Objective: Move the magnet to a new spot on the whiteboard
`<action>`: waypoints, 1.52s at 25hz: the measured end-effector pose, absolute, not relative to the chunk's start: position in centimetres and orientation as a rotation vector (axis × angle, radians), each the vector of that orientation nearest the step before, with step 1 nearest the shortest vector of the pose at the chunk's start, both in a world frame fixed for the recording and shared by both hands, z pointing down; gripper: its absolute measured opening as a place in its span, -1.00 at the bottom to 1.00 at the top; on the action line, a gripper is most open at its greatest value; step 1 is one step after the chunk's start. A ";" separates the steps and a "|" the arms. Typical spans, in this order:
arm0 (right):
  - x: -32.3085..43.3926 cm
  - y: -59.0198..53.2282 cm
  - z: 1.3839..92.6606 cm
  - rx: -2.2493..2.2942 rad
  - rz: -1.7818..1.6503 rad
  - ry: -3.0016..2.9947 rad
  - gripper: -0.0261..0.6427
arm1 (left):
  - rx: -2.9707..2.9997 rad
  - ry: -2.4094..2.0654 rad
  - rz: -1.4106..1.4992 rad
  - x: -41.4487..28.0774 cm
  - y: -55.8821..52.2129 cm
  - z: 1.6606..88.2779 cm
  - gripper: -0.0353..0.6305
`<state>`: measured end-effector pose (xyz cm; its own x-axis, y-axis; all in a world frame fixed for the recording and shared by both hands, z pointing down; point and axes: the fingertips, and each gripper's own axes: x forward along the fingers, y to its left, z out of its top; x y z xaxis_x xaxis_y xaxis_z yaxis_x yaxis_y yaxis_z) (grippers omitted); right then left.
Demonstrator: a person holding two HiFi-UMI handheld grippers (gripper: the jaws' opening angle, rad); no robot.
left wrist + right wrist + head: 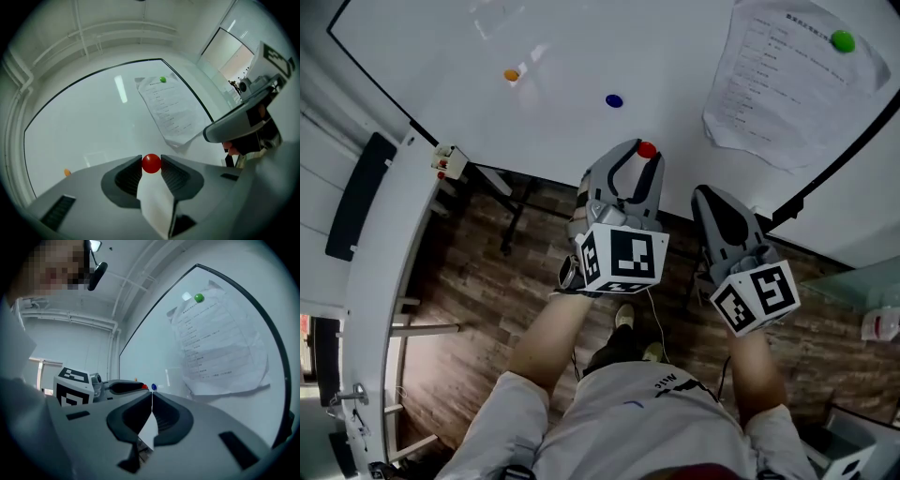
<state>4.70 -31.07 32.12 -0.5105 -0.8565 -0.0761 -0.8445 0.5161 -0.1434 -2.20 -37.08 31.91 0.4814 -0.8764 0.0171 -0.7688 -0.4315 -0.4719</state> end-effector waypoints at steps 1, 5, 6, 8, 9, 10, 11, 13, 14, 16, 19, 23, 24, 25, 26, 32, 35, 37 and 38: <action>4.5 -31.8 32.6 -1.484 -0.141 2.615 -0.88 | -2.338 1.368 -0.363 -2.3 -37.9 32.5 -0.49; 4.2 -34.6 34.3 -1.523 -0.166 2.611 -0.88 | -2.364 1.350 -0.355 -2.3 -40.9 34.5 -0.49; 4.3 -35.3 34.7 -1.536 -0.170 2.608 -0.88 | -2.367 1.344 -0.354 -2.3 -41.6 35.0 -0.49; 4.4 -36.4 35.3 -1.560 -0.183 2.601 -0.88 | -2.373 1.333 -0.348 -2.2 -42.7 35.6 -0.49; 4.4 -36.9 35.7 -1.570 -0.192 2.600 -0.88 | -2.377 1.328 -0.343 -2.1 -43.2 35.8 -0.49; 4.3 -37.4 36.0 -1.578 -0.200 2.599 -0.88 | -2.382 1.322 -0.338 -2.0 -43.6 35.9 -0.49; 4.2 -37.7 36.3 -1.584 -0.208 2.599 -0.88 | -2.386 1.314 -0.334 -1.9 -43.9 36.1 -0.49; 4.2 -38.4 36.7 -1.592 -0.219 2.597 -0.88 | -2.389 1.299 -0.329 -1.6 -44.5 36.4 -0.49; 4.2 -38.7 36.9 -1.596 -0.223 2.595 -0.88 | -2.387 1.293 -0.328 -1.4 -44.8 36.5 -0.49; 4.2 -39.3 37.1 -1.601 -0.226 2.593 -0.88 | -2.379 1.288 -0.325 -1.3 -45.3 36.7 -0.49; 4.5 -39.8 37.4 -1.614 -0.230 2.590 -0.88 | -2.374 1.283 -0.321 -1.0 -45.8 36.8 -0.49; 4.9 -40.2 37.7 -1.628 -0.240 2.585 -0.88 | -2.360 1.268 -0.322 -0.6 -46.0 36.9 -0.49; 4.9 -40.3 37.8 -1.629 -0.242 2.586 -0.88 | -2.358 1.269 -0.319 -0.6 -46.1 36.9 -0.49; 4.9 -40.3 37.8 -1.629 -0.244 2.586 -0.88 | -2.356 1.271 -0.317 -0.7 -46.1 36.9 -0.49; 4.9 -40.3 37.8 -1.630 -0.245 2.586 -0.88 | -2.354 1.272 -0.317 -0.7 -46.0 36.9 -0.49; 5.2 -39.9 37.8 -1.625 -0.240 2.585 -0.88 | -2.359 1.278 -0.322 -0.7 -45.5 36.9 -0.49; 5.1 -39.4 37.5 -1.614 -0.232 2.588 -0.88 | -2.357 1.292 -0.307 -0.9 -44.6 36.4 -0.49; 5.1 -38.9 37.2 -1.606 -0.224 2.591 -0.88 | -2.356 1.290 -0.301 -0.8 -43.8 36.1 -0.50; 5.1 -38.6 37.0 -1.603 -0.220 2.592 -0.88 | -2.356 1.288 -0.301 -0.8 -43.3 36.0 -0.50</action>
